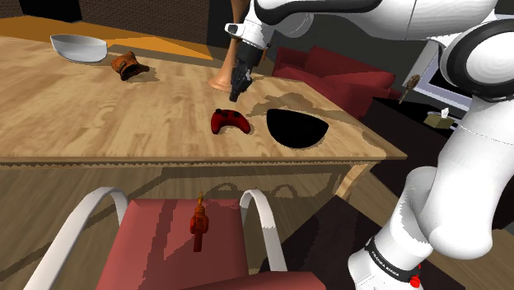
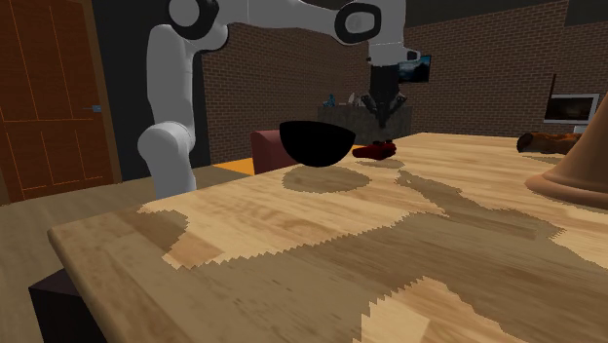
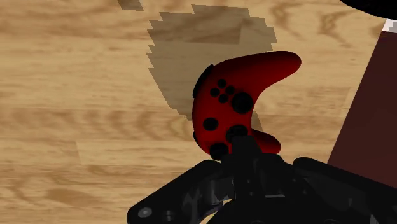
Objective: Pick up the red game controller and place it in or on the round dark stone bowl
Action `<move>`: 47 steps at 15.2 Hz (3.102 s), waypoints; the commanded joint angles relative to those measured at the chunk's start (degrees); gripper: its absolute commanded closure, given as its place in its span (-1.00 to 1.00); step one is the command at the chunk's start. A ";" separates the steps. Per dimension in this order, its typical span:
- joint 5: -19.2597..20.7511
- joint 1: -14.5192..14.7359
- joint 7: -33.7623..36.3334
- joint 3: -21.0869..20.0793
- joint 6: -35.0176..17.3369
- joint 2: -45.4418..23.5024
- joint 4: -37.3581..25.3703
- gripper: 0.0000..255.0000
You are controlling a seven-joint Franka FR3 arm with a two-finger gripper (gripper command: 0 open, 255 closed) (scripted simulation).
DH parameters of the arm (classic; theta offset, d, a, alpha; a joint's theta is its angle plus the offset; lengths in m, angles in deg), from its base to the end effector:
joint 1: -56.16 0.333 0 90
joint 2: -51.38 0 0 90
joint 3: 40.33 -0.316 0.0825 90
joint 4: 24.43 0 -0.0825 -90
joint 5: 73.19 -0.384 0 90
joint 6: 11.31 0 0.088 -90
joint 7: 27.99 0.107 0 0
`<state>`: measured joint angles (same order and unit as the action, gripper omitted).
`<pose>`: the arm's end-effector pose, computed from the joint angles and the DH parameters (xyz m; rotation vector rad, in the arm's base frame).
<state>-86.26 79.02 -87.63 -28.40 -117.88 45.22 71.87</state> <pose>0.5888 0.1369 0.5385 -2.4814 -1.6552 -0.2239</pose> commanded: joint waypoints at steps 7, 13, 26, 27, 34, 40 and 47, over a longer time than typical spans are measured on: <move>-0.56 -0.02 -1.22 -0.14 -3.62 -2.72 1.40 -1.00; -1.05 0.32 -1.56 -0.47 -7.51 -3.72 4.29 -1.00; -1.05 0.32 -1.57 -0.46 -7.50 -3.72 4.28 1.00; -1.05 0.32 -1.57 -0.47 -7.50 -3.72 4.29 1.00; -0.68 0.28 -0.92 -0.38 -4.66 -3.26 1.83 1.00; -0.28 0.17 -0.03 -0.27 -0.26 -2.92 -2.32 1.00; 25.27 9.92 23.60 -1.44 -0.10 -5.14 -1.52 -1.00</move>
<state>-70.33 86.02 -72.48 -29.60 -118.02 41.35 70.01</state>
